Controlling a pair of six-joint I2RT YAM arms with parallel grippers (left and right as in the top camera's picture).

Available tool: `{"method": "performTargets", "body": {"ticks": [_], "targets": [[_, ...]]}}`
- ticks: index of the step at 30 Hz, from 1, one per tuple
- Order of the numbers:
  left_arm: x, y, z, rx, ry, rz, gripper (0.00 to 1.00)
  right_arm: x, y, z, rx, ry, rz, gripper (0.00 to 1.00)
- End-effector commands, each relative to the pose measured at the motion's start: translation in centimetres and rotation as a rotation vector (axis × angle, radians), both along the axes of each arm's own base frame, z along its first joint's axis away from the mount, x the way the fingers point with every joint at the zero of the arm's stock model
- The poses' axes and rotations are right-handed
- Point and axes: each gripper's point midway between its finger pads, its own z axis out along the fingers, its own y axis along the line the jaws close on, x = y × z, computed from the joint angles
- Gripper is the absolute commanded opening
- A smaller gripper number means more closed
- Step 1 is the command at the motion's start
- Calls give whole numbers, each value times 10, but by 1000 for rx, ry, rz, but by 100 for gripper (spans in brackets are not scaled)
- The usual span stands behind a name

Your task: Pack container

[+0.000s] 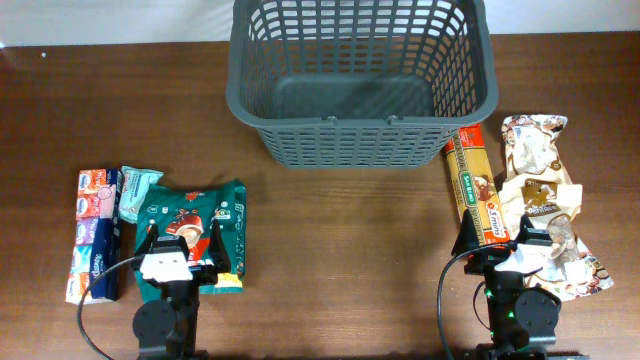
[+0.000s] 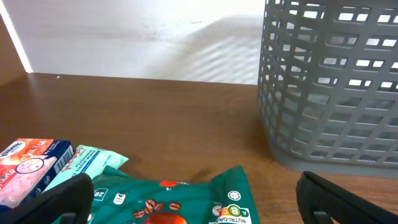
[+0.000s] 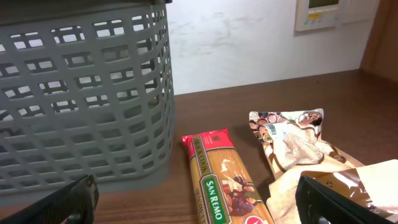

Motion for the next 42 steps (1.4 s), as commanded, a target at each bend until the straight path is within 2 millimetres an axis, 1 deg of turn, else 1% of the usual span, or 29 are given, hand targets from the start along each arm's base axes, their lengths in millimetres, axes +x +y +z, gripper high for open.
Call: {"method": "performTargets", "body": {"ticks": [1, 18, 21, 23, 25, 26, 29, 32, 34, 37, 40, 42], "targets": [[0, 0, -1, -12, -4, 4, 99, 0, -1, -2, -3, 4, -8, 99], [0, 0, 1, -12, -12, 2, 99, 0, -1, -2, -2, 4, -7, 99], [0, -6, 0, -15, -12, -32, 99, 0, 1, -2, 26, 1, -2, 99], [0, -12, 1, -18, -13, -65, 99, 0, 2, 2, 60, -13, 2, 99], [0, -17, 2, -21, -16, -96, 99, 0, 7, 12, 88, -43, 33, 99], [0, -23, 5, -23, -27, -130, 99, -1, 13, 25, 98, -78, 68, 99], [-1, -35, 19, -22, -77, -199, 99, -5, 23, 51, 96, -135, 129, 99], [-2, -38, 37, -18, -108, -216, 99, -13, 32, 79, 91, -191, 188, 99], [-3, -40, 52, -15, -125, -230, 99, -21, 42, 100, 86, -216, 247, 99], [-8, -53, 86, -11, -160, -307, 99, -36, 55, 126, 81, -221, 324, 99], [-11, -65, 117, -11, -165, -381, 99, -54, 64, 148, 82, -194, 380, 99], [-12, -70, 136, -20, -136, -415, 99, -68, 69, 163, 85, -170, 411, 99]]}}
